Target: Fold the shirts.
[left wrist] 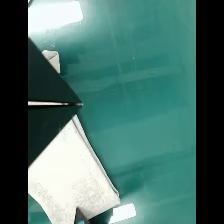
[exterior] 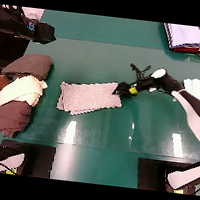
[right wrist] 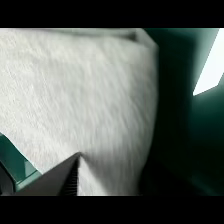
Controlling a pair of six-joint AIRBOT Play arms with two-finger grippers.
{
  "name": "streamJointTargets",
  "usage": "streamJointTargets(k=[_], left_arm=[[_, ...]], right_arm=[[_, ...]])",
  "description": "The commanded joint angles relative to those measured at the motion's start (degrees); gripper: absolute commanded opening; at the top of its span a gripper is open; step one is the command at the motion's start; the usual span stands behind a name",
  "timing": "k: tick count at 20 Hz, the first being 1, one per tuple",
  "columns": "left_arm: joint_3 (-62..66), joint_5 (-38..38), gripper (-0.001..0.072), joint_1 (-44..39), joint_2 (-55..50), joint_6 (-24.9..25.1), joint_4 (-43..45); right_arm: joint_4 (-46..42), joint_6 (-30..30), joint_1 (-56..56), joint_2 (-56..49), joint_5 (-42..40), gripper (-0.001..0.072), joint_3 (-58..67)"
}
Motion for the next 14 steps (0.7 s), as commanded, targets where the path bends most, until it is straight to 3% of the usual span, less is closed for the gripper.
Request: streamJointTargets(k=[1, 2, 5, 9, 14], left_arm=[[0.0, -0.09, 0.0021, -0.33, -0.22, -0.02, -1.75], [0.0, -0.17, 0.0021, -0.33, -0.22, 0.0, -3.3], [0.0, -0.33, 0.0021, -0.33, -0.22, 0.02, -5.81], [0.0, -2.19, 0.002, -0.33, -0.22, 0.04, -7.06], [0.0, 0.96, 0.002, -5.86, -0.22, 1.53, -6.56]], right_arm=[[1.49, -0.31, 5.31, -5.35, 0.85, 0.0276, 6.82], [1.31, -0.37, 6.23, -5.92, 0.85, 0.015, 8.22], [-1.22, -1.33, 5.46, -5.84, 2.03, 0.0014, 12.44], [-10.1, 2.23, -3.63, -0.02, 3.74, 0.0013, 16.31], [-20.5, 6.49, -24.0, 11.17, 3.39, 0.0013, 16.37]])
